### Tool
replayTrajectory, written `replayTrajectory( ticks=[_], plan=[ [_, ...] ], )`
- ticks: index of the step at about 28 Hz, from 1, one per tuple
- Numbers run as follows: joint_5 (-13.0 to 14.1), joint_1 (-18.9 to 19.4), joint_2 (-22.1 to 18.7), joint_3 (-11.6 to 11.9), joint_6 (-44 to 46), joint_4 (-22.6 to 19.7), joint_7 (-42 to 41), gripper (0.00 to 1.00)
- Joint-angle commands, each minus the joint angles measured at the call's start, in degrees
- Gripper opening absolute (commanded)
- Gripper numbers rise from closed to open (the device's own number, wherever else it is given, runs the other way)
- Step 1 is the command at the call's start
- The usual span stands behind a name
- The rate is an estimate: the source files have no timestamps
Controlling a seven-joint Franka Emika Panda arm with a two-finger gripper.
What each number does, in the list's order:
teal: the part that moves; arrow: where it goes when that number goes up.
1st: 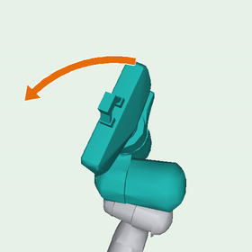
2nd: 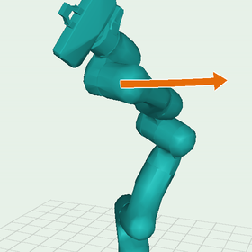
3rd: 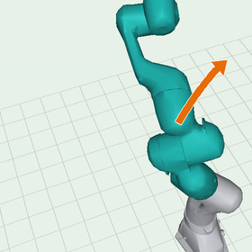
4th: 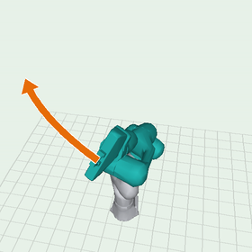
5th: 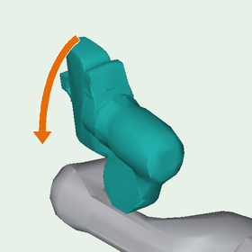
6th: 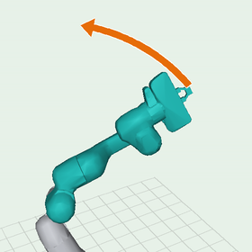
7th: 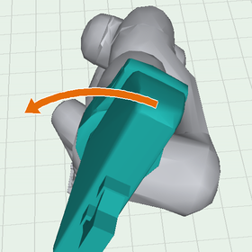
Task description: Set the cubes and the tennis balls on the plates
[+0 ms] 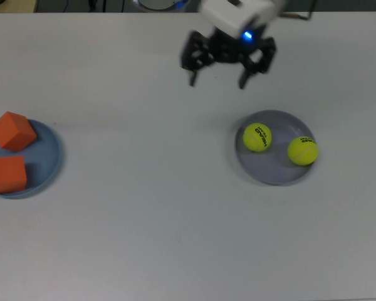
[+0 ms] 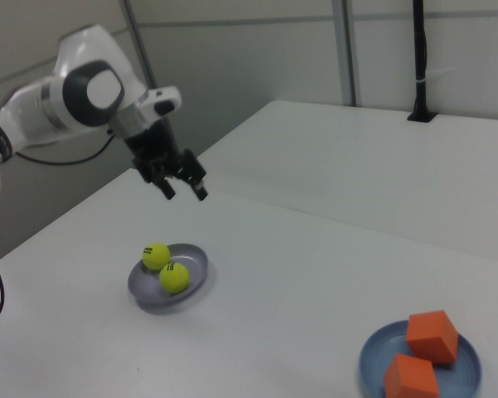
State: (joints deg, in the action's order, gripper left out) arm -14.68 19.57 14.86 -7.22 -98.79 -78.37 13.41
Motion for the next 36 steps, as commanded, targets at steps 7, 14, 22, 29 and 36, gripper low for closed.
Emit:
replayTrajectory(
  ticks=[7,14,22,29,36],
  plan=[
    [9.57,-4.97,-9.67,10.47,7.03,-2.31,-9.99,1.0],
    [11.87,-13.23,-9.85,10.38,13.0,-0.47,-10.25,1.0],
    [10.99,-14.74,-10.99,10.38,12.92,-0.47,-9.72,1.0],
    [11.16,-14.74,-11.87,10.64,12.92,-0.47,-10.25,1.0],
    [11.25,-15.88,-13.01,10.56,13.54,-0.55,-9.99,1.0]
  ],
)
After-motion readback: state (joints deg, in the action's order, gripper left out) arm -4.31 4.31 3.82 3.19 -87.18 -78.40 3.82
